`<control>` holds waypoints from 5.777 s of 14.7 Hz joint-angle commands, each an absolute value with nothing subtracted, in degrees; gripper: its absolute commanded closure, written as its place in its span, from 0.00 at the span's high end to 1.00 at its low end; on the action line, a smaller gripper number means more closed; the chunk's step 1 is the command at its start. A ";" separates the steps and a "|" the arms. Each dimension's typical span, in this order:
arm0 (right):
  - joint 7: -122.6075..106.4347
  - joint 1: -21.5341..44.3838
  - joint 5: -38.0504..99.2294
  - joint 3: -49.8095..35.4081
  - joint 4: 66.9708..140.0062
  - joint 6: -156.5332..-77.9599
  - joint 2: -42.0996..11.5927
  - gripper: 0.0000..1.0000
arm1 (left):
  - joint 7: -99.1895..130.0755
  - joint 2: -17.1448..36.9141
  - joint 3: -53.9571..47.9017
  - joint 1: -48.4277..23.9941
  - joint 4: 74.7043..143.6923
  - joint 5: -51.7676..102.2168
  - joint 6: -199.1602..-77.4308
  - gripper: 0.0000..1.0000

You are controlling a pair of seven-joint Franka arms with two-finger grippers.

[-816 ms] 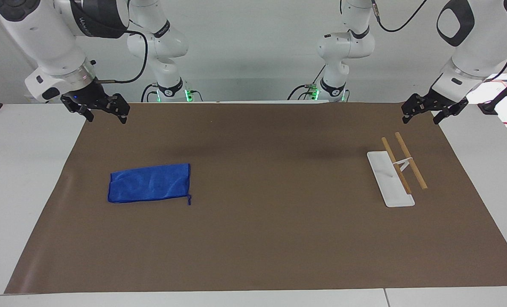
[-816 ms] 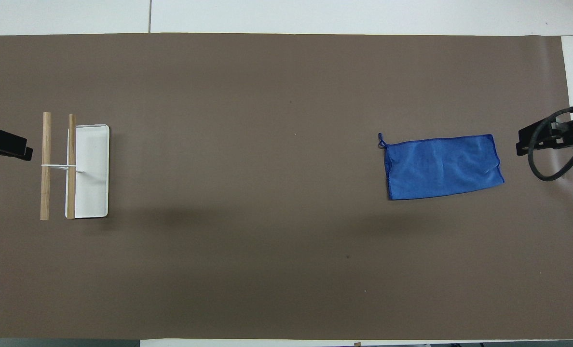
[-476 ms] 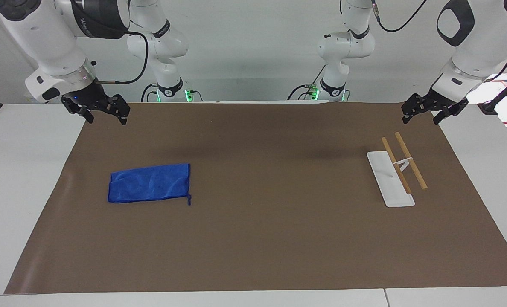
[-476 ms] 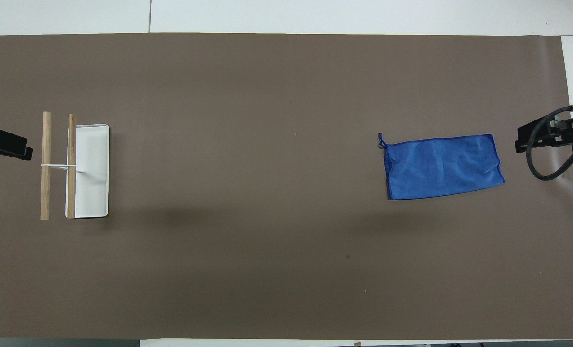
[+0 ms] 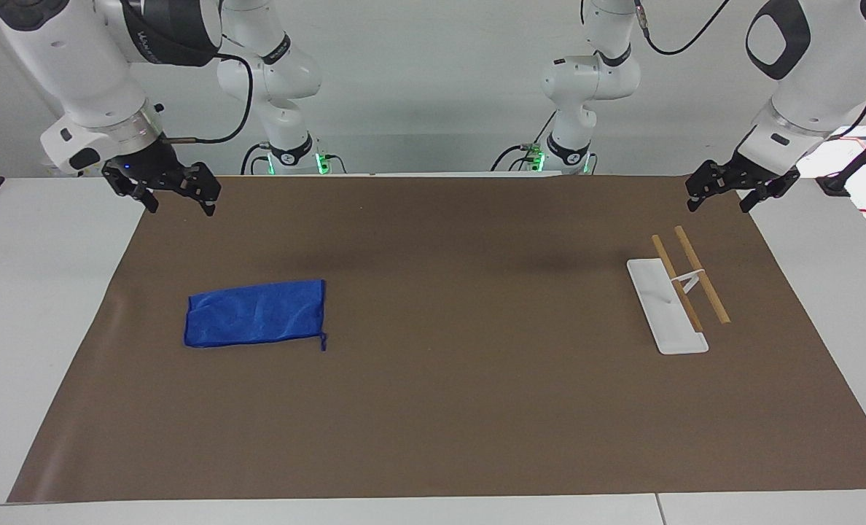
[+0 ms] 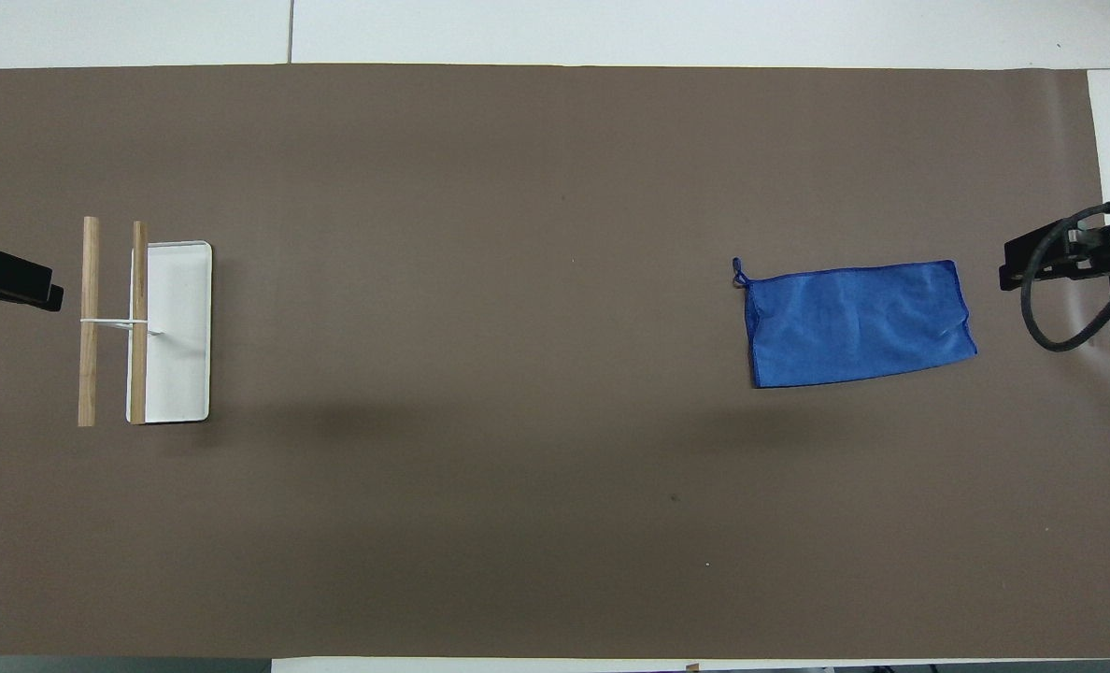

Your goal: Right arm passes towel to left arm to hang

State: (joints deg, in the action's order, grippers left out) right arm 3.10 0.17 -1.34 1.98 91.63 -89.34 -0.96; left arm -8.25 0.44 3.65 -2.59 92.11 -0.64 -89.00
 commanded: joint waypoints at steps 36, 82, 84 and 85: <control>7.36 7.99 9.18 -0.70 105.33 -118.32 -10.63 0.00 | -7.47 -0.18 3.34 -2.55 92.64 -1.58 -88.77 1.00; 71.54 41.75 52.12 -0.70 78.66 -158.20 -29.09 0.00 | 78.83 -0.88 2.37 -9.31 112.06 33.75 -120.05 0.95; 71.54 41.66 52.03 -0.70 78.66 -158.29 -29.18 0.00 | 79.28 0.17 2.29 -9.93 112.24 33.92 -121.98 0.45; 71.54 41.57 52.12 -0.70 78.66 -158.29 -29.18 0.00 | 79.28 0.26 2.29 -9.93 112.32 33.93 -122.17 0.15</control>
